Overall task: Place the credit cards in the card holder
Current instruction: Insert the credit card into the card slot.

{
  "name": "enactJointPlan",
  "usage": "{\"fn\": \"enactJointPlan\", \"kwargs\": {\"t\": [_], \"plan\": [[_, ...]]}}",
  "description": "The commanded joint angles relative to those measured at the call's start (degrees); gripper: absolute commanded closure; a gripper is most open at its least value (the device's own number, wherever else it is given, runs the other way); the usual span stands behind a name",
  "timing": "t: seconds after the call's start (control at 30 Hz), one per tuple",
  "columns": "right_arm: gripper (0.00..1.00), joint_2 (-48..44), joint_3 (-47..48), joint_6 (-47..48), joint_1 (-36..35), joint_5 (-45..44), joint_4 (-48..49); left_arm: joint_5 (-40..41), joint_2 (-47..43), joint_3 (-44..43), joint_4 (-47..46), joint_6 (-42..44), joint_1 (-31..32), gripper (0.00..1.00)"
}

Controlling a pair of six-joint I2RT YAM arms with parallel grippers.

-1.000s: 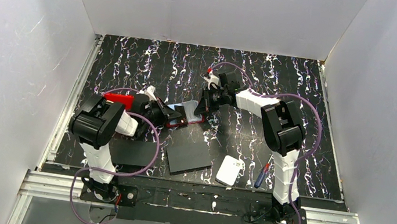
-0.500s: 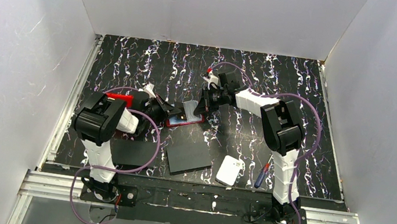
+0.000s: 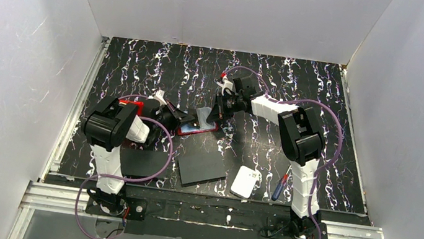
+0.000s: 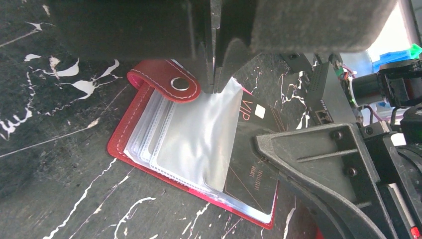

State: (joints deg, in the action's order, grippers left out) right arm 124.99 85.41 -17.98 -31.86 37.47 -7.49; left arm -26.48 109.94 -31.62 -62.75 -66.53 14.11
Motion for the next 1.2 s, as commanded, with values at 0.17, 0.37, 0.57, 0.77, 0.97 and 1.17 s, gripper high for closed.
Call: {"fn": "enactJointPlan", "kwargs": {"t": [0.17, 0.37, 0.57, 0.77, 0.97, 1.17], "plan": [[0.79, -0.11, 1.98, 1.44, -0.49, -5.16, -5.68, 2.37, 0.70, -0.64, -3.11, -0.96, 2.05, 0.94], [0.72, -2.51, 5.53, 3.31, -0.49, -10.35, -12.50, 1.17, -4.95, -1.16, 10.37, 4.78, 2.11, 0.73], [0.70, -2.28, 7.26, 3.99, -0.41, -12.39, -14.58, 1.30, -9.91, -3.75, 25.24, 10.46, 2.20, 0.55], [0.70, -2.88, 7.64, 4.27, -0.23, -13.26, -15.11, 1.17, -11.32, -5.10, 30.32, 12.32, 2.19, 0.51], [0.69, -3.43, 7.04, 4.55, 0.30, -12.78, -15.27, 0.73, -8.53, -7.29, 30.95, 12.86, 2.23, 0.81], [0.69, -3.09, 6.34, 4.56, 0.80, -12.68, -14.84, 0.38, -7.24, -9.54, 30.92, 14.07, 2.19, 0.97]]}}
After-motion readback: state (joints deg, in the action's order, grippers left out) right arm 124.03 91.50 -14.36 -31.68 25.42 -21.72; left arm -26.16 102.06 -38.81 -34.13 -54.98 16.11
